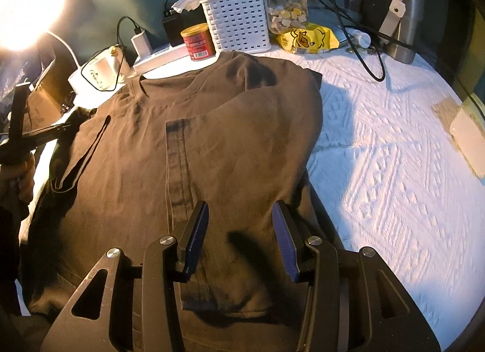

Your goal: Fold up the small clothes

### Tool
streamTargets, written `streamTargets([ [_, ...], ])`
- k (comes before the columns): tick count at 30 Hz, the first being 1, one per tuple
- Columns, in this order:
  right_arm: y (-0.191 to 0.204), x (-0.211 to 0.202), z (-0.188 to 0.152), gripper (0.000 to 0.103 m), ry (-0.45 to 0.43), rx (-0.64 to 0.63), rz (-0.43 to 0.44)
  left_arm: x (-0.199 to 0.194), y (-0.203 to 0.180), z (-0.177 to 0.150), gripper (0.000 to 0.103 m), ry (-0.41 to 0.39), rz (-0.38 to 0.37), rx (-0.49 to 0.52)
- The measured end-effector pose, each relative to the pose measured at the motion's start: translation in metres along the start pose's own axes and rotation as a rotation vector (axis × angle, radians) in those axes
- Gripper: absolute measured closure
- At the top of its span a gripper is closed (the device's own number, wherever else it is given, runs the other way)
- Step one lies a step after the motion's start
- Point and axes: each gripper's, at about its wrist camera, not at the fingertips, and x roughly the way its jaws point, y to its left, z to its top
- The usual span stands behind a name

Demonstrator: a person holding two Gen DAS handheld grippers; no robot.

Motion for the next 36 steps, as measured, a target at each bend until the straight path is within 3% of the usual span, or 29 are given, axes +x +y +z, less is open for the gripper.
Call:
streamTargets([
  [3,0.003,-0.001,0.0,0.056,-0.001,-0.004,0.003,0.002,-0.001,0.0,0.092,0.038,0.037,0.02],
  [5,0.005,-0.002,-0.001,0.056,-0.003,-0.007,0.006,-0.004,0.0,-0.001,0.081,0.051,0.055,-0.001],
  [9,0.008,-0.004,-0.004,0.056,-0.005,-0.013,0.01,-0.034,-0.006,-0.01,0.068,0.007,0.044,-0.006],
  [14,0.008,-0.01,-0.008,0.056,-0.017,-0.02,0.015,-0.066,-0.033,-0.03,0.068,-0.009,-0.07,0.029],
  [17,0.008,-0.014,-0.011,0.056,-0.027,-0.022,0.019,-0.064,-0.054,-0.043,0.068,0.04,-0.154,0.055],
  [23,0.004,-0.024,-0.022,0.056,-0.04,-0.016,0.015,-0.044,-0.071,-0.068,0.068,0.164,-0.233,0.046],
  [26,0.001,-0.027,-0.027,0.056,-0.044,-0.008,0.011,-0.048,-0.079,-0.077,0.058,0.147,-0.254,0.064],
  [36,-0.002,-0.04,-0.048,0.056,-0.05,0.001,0.009,-0.064,-0.1,-0.093,0.058,0.159,-0.259,0.107],
])
